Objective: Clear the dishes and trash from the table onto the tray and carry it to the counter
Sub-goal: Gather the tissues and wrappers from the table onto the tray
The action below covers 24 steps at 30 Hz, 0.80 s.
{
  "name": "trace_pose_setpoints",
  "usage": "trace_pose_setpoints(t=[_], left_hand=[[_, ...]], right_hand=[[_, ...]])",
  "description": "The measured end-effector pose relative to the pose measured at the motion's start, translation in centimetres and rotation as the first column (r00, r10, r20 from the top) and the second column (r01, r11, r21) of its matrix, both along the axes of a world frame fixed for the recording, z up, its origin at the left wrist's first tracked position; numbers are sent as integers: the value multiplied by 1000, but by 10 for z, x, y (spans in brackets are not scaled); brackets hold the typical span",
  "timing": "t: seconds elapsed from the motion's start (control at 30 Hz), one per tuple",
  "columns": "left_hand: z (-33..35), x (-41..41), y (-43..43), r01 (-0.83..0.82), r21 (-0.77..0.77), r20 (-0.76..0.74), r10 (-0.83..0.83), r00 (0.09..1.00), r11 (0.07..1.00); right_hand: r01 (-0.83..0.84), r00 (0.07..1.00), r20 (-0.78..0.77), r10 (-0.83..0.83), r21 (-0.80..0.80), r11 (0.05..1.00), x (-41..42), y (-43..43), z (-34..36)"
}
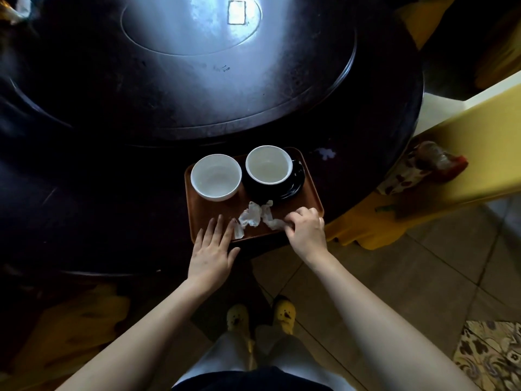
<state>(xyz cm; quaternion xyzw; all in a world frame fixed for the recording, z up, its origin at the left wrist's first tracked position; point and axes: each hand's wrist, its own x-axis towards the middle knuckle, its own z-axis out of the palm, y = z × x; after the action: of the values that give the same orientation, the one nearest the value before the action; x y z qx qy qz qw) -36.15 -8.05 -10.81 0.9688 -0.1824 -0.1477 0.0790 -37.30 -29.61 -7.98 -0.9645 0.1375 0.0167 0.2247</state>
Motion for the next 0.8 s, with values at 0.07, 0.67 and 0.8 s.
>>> trace_pose_setpoints(t=[0.07, 0.67, 0.8], left_hand=[[2, 1, 0, -6, -2, -16, 6, 1000, 1000], [122, 60, -62, -125, -694, -288, -114, 951, 709], [129, 75, -92, -172, -778, -322, -148, 935, 604]], right_hand=[[22, 1000, 18, -23, 30, 999, 3, -1, 4], [-27, 976, 217, -28, 246, 969, 26, -27, 123], [3, 969, 224, -100, 400, 917, 30, -34, 141]])
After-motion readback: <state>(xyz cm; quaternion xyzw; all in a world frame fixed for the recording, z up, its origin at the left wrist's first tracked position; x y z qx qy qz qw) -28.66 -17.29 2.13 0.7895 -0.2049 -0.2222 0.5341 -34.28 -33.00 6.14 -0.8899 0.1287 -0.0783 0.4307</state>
